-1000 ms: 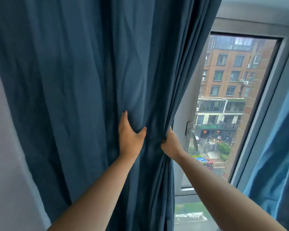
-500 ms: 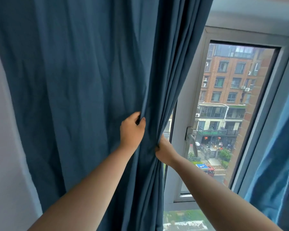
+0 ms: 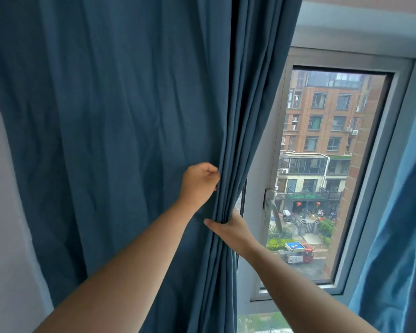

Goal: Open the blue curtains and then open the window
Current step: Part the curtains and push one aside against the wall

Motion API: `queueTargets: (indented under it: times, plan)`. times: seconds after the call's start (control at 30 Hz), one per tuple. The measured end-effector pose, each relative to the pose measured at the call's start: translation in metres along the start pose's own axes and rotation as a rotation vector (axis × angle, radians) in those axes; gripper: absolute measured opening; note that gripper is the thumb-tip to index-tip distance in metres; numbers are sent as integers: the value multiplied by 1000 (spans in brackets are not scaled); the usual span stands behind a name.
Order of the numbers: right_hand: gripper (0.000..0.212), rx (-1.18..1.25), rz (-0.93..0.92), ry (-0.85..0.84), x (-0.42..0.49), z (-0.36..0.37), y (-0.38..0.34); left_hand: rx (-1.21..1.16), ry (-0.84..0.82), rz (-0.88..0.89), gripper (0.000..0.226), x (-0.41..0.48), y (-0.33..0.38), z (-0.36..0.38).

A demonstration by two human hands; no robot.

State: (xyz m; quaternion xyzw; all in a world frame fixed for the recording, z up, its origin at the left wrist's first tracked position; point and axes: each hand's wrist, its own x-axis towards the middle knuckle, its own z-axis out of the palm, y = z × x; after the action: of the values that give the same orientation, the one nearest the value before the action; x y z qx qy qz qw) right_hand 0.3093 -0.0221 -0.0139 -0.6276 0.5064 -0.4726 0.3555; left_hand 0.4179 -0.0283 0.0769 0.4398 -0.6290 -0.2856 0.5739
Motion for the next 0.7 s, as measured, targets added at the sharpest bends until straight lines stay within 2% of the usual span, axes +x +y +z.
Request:
queueTargets:
  times: [0.23, 0.4, 0.47, 0.57, 0.7]
  plan:
    - [45, -31, 7, 129, 1, 7, -3, -50, -77, -22, 17, 1, 6, 3]
    - [15, -134, 2, 212, 8, 12, -4, -52, -88, -13, 14, 3, 6, 5]
    - [22, -204, 2, 213, 12, 11, -3, -47, -79, -7, 17, 3, 1, 2]
    - [32, -295, -18, 228, 18, 4, 2, 62, 14, 80, 24, 0, -10, -10]
    - [35, -368, -34, 204, 22, 0, 6, 145, 330, 225, 32, -7, -19, -32]
